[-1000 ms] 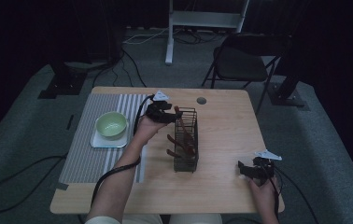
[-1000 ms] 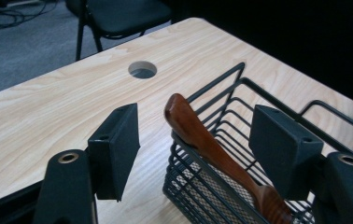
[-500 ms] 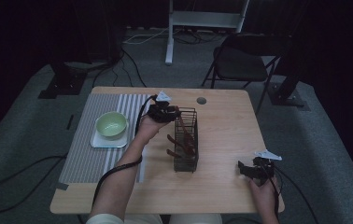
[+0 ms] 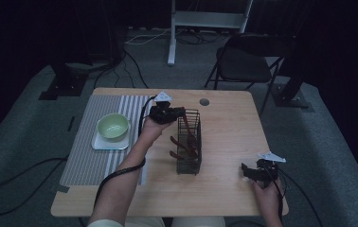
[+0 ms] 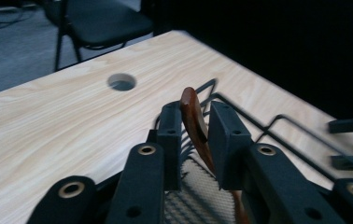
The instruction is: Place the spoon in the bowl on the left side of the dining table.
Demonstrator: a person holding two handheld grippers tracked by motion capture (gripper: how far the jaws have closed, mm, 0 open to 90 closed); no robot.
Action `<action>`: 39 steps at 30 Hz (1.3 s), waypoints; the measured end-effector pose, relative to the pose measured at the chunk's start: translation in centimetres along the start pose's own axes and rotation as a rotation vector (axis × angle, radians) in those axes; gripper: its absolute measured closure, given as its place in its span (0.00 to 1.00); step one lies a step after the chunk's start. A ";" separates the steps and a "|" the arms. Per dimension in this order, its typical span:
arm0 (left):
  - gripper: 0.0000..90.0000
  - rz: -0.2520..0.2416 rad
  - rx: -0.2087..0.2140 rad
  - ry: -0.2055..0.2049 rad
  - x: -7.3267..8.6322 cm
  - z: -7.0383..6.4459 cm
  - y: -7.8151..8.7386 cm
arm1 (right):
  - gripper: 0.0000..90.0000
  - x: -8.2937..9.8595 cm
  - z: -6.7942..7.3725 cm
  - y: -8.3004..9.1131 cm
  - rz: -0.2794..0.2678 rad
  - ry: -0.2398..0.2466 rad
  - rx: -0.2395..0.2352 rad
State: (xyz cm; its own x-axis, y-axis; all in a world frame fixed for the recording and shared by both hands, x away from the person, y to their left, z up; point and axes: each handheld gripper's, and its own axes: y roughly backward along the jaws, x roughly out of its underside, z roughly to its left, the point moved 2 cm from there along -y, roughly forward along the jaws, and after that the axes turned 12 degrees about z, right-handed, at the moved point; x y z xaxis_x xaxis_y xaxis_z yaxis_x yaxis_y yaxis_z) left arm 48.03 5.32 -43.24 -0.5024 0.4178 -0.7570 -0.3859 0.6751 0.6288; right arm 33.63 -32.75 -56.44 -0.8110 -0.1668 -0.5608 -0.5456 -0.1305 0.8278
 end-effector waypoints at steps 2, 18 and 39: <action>0.89 -0.024 0.042 -0.004 -0.1 -0.5 0.3 | 0.14 0.0 0.0 0.0 0.000 0.000 0.000; 0.93 -0.081 0.050 -0.062 0.0 -3.0 1.7 | 0.14 0.0 0.0 0.0 0.000 0.000 0.000; 0.93 -0.178 -0.026 -0.112 -3.0 -4.8 6.9 | 0.14 0.0 0.0 0.0 -0.001 0.001 0.001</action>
State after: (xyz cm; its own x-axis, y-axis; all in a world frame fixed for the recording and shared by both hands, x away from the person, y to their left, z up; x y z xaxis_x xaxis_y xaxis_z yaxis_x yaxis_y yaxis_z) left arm 43.16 5.85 -35.75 -0.3361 0.3596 -0.8705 -0.4817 0.7286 0.4869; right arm 33.64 -32.75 -56.44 -0.8103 -0.1674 -0.5616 -0.5465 -0.1299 0.8273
